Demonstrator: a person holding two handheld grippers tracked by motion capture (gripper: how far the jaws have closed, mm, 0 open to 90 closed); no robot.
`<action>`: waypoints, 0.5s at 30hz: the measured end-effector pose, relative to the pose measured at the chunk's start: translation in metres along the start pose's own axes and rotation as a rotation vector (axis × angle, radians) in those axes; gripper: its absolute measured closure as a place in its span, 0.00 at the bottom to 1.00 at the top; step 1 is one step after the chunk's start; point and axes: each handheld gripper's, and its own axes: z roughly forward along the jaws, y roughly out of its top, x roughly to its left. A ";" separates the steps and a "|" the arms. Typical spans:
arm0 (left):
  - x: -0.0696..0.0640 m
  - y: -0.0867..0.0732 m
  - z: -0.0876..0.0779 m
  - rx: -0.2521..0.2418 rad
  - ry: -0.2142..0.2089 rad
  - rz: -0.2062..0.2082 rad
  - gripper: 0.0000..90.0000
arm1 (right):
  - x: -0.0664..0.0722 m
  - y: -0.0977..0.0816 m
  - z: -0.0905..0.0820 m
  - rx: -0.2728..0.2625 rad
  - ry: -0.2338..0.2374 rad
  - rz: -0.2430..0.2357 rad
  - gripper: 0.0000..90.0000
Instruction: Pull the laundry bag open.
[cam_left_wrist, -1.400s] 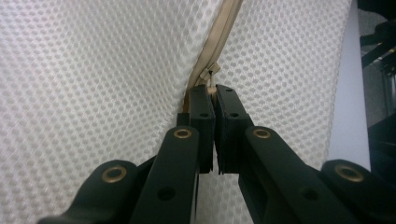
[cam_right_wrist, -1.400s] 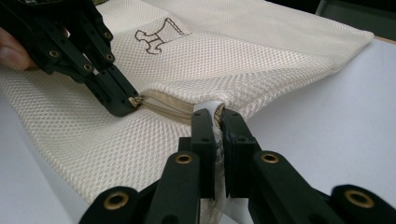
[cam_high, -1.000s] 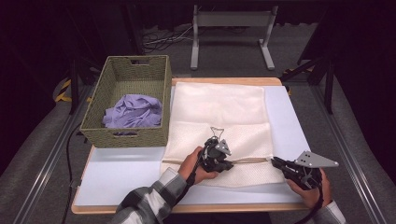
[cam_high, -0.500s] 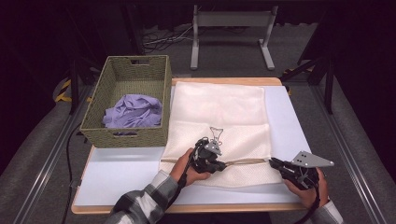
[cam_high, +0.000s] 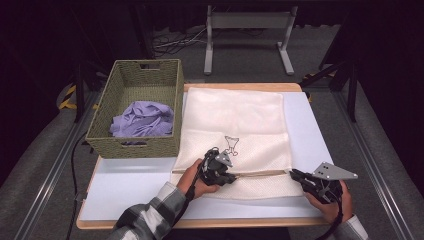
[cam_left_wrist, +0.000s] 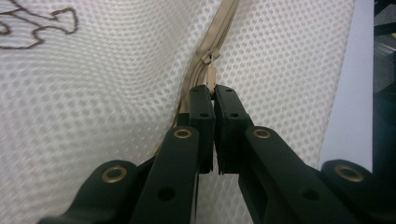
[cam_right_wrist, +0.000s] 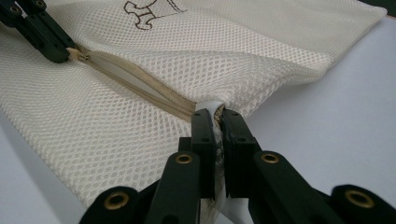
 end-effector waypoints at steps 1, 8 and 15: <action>0.001 -0.001 -0.003 0.007 0.002 -0.002 0.97 | 0.000 0.000 0.000 0.002 -0.002 -0.003 0.95; 0.006 -0.013 -0.017 0.004 0.010 -0.019 0.97 | 0.001 0.000 0.001 0.006 0.000 -0.003 0.95; 0.012 -0.031 -0.029 0.009 0.010 -0.035 0.97 | 0.000 -0.001 0.001 0.012 -0.005 0.002 0.95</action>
